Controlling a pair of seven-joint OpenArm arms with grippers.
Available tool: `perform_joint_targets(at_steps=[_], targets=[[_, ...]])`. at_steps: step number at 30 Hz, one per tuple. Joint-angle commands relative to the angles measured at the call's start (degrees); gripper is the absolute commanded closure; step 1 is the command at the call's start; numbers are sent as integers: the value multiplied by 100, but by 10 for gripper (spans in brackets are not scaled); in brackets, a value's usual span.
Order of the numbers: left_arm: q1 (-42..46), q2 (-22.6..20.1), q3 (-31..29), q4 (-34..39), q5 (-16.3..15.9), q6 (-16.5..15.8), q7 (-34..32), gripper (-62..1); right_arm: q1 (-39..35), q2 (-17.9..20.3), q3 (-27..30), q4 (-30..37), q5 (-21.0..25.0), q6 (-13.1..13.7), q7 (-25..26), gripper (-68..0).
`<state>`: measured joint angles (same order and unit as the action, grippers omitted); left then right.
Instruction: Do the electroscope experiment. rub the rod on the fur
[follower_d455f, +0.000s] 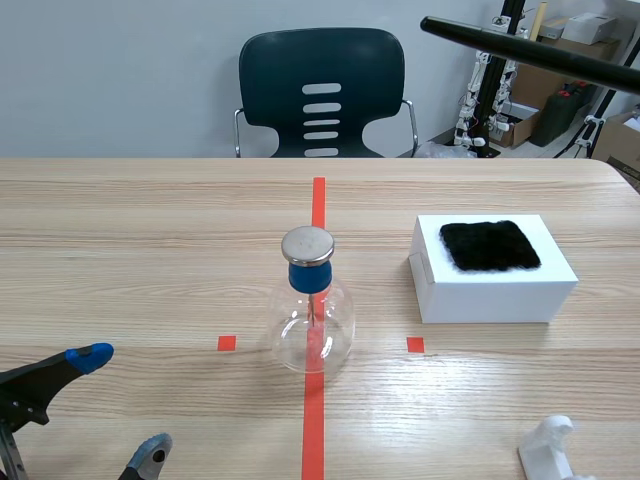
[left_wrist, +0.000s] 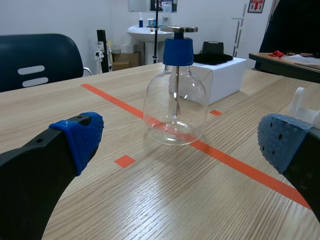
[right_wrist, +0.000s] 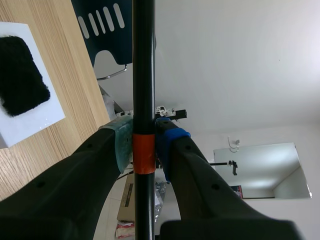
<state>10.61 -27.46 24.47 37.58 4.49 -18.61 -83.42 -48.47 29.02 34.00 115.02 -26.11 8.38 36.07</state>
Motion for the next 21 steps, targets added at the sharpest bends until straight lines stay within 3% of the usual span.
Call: perform_joint_targets(at_steps=[1, 10, 13, 16, 18, 21], targets=[[-31, 11, 4, 57, -37, -7, -103, -623, -11, 0, 26, 68, 81, -61, 24, -15], [-31, 11, 4, 57, -37, -7, -103, -623, -11, 2, 33, 68, 83, -92, 24, -15], [-31, 11, 4, 57, -37, -7, -103, -623, -11, 37, 55, 68, 103, -483, -55, -15], [-31, 11, 4, 57, -37, -7, -103, -623, -11, 295, 55, 68, 101, -713, -531, -15], [-31, 11, 4, 57, -37, -7, -103, -623, -11, 588, 55, 57, 140, -717, -946, -15], [-31, 11, 4, 57, -37, -7, -103, -623, -11, 1084, 50, -48, 234, -933, -1307, -15]])
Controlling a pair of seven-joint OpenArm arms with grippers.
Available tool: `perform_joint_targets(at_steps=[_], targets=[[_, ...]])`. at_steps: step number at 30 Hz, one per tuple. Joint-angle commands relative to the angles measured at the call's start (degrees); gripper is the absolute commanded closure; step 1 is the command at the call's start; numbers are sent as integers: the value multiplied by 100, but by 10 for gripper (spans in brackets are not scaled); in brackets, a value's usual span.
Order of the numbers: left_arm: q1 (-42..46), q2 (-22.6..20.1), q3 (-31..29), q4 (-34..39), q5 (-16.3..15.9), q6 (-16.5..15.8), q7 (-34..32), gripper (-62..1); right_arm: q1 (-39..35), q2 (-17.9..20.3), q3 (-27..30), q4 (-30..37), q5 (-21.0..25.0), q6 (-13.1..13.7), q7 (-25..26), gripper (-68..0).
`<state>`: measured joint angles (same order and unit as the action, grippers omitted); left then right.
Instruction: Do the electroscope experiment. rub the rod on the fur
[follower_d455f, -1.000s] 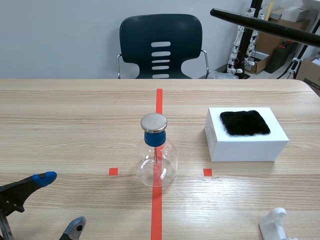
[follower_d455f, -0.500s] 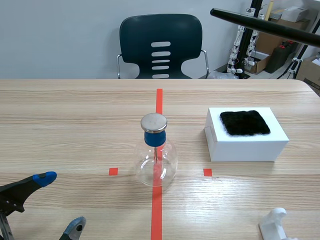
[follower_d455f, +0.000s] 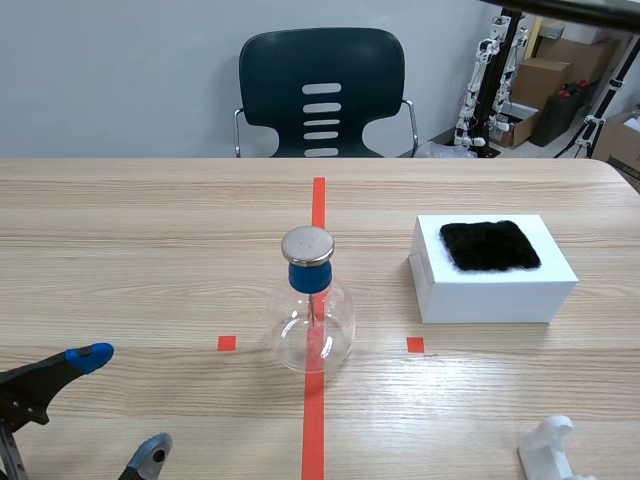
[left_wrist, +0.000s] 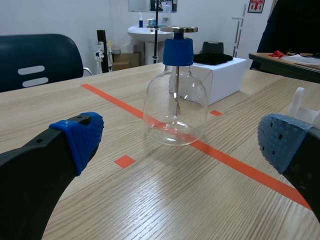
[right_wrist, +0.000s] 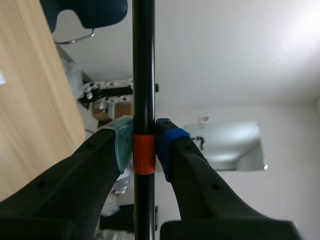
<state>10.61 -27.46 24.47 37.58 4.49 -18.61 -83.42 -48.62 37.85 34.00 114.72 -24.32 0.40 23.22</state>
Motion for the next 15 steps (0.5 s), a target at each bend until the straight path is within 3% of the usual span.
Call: perform_joint_targets(at_steps=[1, 5, 10, 15], targets=[[-31, 11, 4, 57, -37, -7, -103, -623, 4, 363, 42, -70, 52, -229, -76, -15], [-31, 11, 4, 57, -37, -7, -103, -623, 7, 1064, -63, -352, 31, -345, -306, -15], [-31, 11, 4, 57, -37, -7, -103, -623, 107, 1921, -651, -1038, -35, -1281, -511, -15], [-31, 11, 4, 57, -37, -7, -101, -623, 903, 2103, -1392, -1985, -208, -1674, -271, -15]])
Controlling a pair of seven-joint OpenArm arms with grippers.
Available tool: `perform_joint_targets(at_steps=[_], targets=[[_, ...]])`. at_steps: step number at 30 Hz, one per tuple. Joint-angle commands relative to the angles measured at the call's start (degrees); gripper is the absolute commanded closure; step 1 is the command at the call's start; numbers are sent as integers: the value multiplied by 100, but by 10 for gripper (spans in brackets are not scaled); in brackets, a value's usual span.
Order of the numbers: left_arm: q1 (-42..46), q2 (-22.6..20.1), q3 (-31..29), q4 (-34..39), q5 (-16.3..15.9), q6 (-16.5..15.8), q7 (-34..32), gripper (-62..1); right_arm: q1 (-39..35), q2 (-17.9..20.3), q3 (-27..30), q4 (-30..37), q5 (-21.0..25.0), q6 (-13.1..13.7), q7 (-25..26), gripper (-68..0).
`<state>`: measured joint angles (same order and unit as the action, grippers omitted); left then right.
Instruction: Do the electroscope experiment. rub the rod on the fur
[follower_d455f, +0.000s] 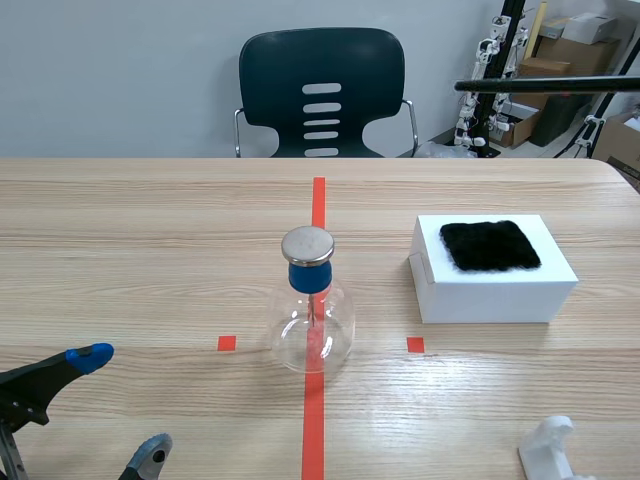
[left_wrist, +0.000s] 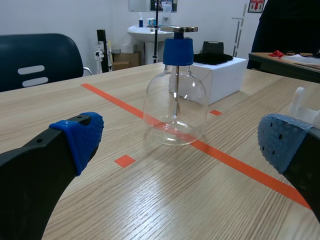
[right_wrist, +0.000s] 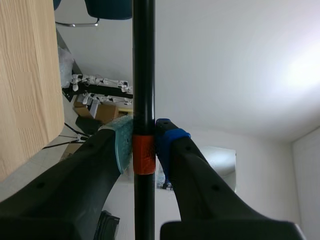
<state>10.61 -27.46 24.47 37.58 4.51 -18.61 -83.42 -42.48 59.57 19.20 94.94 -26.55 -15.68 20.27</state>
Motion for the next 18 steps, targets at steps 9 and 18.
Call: perform_joint_targets(at_steps=[9, 18], targets=[[-31, 11, 4, 57, -42, -7, -103, -623, 1775, -402, -1001, -1587, -647, -105, 671, -15], [-31, 11, 4, 57, -39, -7, -103, -623, 2618, -778, -1657, -2522, -1539, -107, 844, -15]])
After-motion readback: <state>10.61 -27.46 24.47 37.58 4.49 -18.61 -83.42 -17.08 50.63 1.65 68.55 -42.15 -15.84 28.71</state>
